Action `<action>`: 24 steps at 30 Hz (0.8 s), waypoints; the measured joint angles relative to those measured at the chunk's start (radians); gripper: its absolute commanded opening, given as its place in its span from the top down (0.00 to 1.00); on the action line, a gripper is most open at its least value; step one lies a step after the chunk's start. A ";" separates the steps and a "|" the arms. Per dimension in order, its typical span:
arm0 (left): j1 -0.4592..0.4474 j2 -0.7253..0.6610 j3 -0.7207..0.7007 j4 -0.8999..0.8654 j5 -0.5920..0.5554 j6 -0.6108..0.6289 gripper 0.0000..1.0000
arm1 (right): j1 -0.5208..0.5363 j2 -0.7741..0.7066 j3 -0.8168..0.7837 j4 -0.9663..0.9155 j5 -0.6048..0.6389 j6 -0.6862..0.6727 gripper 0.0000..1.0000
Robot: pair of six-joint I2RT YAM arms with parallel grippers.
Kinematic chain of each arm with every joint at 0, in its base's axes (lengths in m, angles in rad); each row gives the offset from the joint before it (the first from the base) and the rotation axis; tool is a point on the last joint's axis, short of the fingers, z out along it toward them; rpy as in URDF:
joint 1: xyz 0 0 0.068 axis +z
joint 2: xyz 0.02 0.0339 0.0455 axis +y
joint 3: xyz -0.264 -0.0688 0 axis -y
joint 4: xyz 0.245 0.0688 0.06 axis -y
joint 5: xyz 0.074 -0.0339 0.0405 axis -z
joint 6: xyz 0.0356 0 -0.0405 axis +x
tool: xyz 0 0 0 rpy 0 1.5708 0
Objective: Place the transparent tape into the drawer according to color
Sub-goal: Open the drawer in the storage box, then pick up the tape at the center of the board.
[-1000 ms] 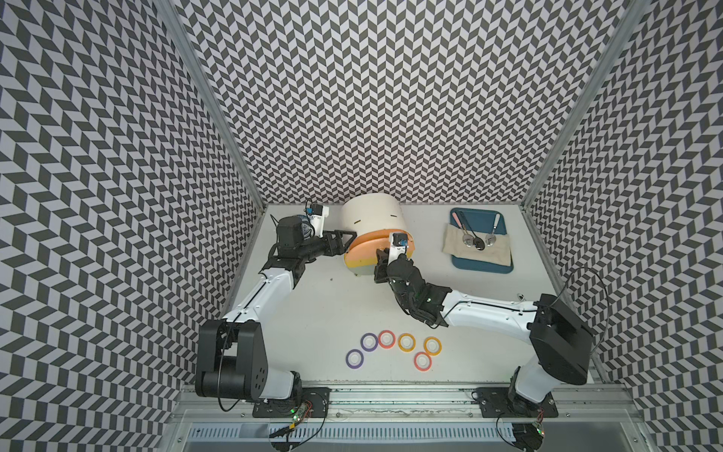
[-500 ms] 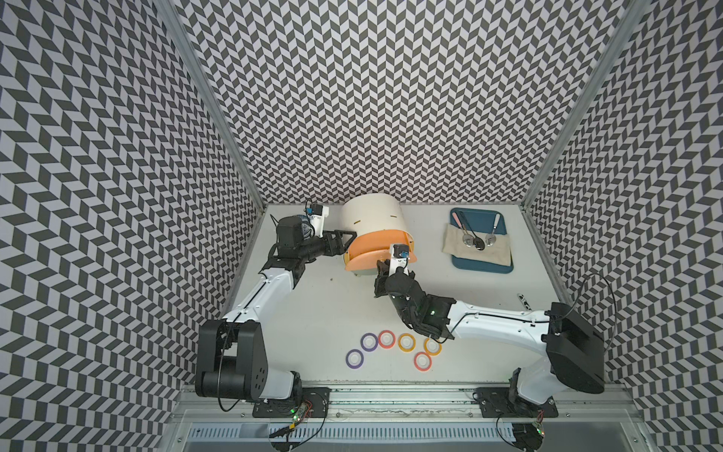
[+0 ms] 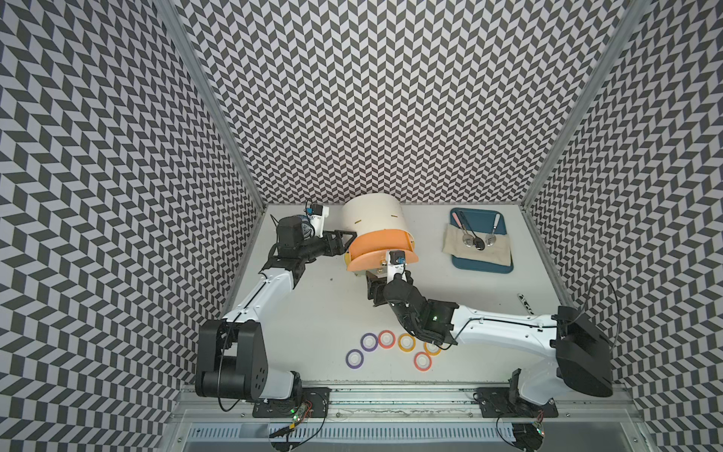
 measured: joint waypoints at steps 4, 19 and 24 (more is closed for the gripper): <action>0.000 -0.001 0.000 -0.002 0.000 -0.003 0.13 | 0.000 -0.072 -0.014 -0.045 -0.051 -0.001 0.07; 0.007 -0.151 -0.062 -0.085 -0.046 -0.003 0.00 | -0.027 -0.421 -0.234 -0.428 -0.277 0.072 0.00; 0.018 -0.242 -0.081 -0.143 -0.111 0.006 0.00 | -0.121 -0.484 -0.288 -0.529 -0.383 0.101 0.05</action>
